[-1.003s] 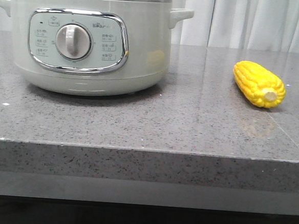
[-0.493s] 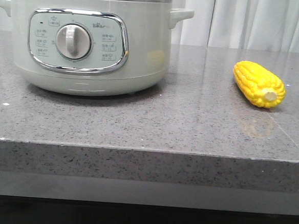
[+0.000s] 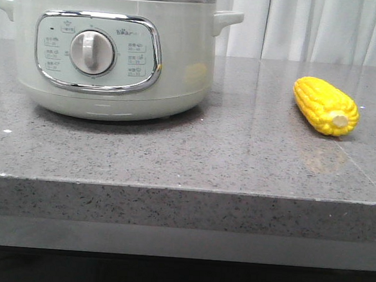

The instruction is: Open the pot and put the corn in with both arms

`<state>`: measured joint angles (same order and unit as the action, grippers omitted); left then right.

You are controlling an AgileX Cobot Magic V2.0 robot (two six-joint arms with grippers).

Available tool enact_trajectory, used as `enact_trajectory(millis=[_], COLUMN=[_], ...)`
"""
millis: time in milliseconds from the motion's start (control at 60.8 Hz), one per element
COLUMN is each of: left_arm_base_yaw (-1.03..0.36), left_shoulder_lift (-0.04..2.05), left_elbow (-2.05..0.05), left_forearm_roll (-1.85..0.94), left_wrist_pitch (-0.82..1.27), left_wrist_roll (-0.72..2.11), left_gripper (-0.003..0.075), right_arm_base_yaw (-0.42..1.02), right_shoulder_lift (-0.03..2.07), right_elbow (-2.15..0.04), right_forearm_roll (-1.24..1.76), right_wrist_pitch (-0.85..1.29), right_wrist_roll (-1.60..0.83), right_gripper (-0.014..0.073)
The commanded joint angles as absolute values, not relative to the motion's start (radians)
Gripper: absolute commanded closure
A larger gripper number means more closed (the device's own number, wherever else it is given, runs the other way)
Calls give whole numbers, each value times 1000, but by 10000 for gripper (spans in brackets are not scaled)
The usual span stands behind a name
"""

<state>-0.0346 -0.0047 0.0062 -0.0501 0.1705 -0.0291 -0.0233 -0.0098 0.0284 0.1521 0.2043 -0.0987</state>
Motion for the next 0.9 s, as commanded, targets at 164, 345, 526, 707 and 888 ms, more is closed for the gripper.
enact_trajectory(millis=[164, 345, 526, 707, 888], left_arm_base_yaw=[-35, -35, -35, -35, -35], left_shoulder_lift=[-29, -29, -29, -29, 2], left_elbow=[7, 7, 7, -3, -158], left_forearm_roll=[-59, -59, -59, -59, -59], left_wrist_pitch=[86, 81, 81, 30, 90], left_wrist_roll=[-34, -34, -34, -34, -34], left_gripper=[738, 738, 738, 739, 739], right_arm_base_yaw=[-28, -28, -28, -28, -27], right_shoulder_lift=[-31, -31, -31, -31, -27], right_elbow=[25, 25, 25, 13, -140], right_forearm_roll=[145, 145, 145, 145, 120], right_wrist_pitch=[120, 110, 111, 109, 195], right_wrist_roll=[-100, -100, -100, -100, -167], right_gripper=[662, 662, 662, 662, 662])
